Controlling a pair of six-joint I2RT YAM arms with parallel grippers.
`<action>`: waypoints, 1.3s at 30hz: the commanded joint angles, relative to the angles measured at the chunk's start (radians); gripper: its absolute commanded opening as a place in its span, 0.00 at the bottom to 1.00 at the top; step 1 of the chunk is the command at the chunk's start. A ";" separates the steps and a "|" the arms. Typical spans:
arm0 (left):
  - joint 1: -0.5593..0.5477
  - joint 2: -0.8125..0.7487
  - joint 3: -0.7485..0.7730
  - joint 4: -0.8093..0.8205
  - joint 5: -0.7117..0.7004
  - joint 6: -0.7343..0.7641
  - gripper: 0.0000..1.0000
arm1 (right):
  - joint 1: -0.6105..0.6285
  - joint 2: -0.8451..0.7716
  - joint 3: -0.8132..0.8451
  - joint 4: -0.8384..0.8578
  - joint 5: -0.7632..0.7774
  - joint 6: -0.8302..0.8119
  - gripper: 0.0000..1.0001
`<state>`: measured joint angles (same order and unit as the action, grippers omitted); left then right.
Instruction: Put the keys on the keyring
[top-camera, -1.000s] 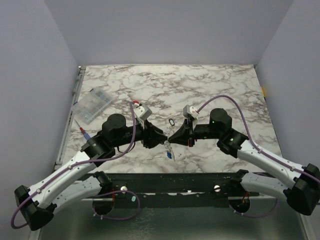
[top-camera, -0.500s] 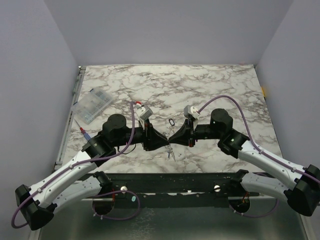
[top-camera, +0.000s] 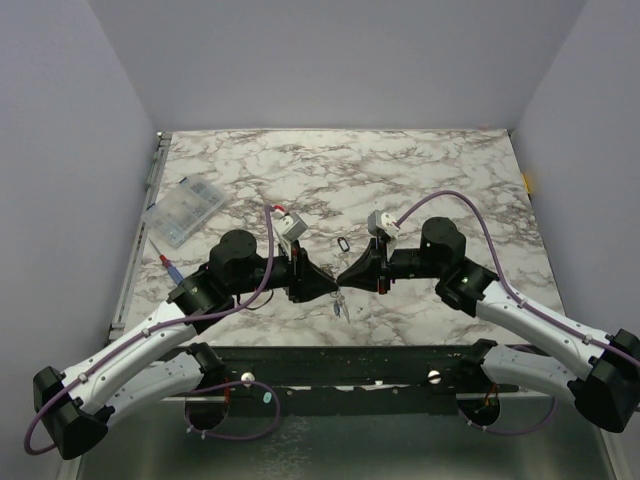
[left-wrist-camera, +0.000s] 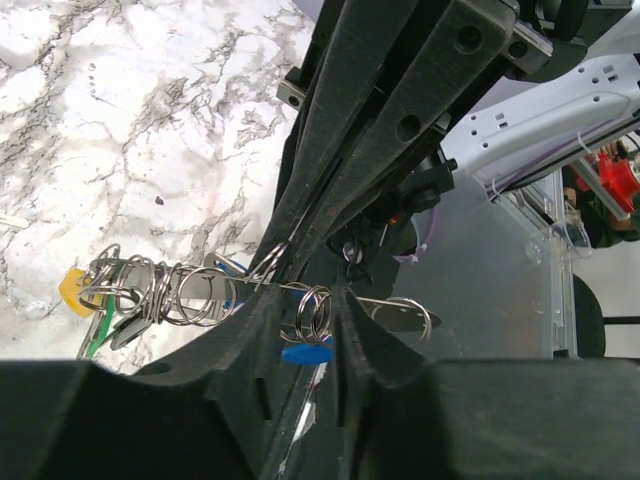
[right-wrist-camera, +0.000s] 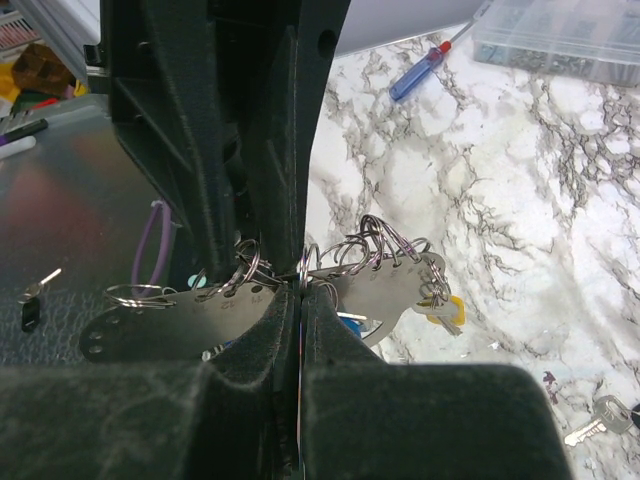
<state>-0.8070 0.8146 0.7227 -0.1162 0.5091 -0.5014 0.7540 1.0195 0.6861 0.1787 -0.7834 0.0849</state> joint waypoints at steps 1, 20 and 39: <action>0.002 -0.010 0.005 -0.026 -0.034 0.018 0.28 | 0.008 -0.020 -0.002 0.039 -0.024 -0.002 0.01; 0.002 0.067 0.197 -0.234 -0.196 0.098 0.01 | 0.040 0.010 0.002 -0.002 0.049 -0.037 0.01; 0.002 0.034 0.143 -0.247 -0.276 0.213 0.00 | 0.054 -0.065 0.044 -0.071 0.205 0.001 0.52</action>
<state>-0.8070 0.8883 0.9257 -0.4271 0.2768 -0.3405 0.8001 1.0218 0.6956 0.1196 -0.6292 0.0563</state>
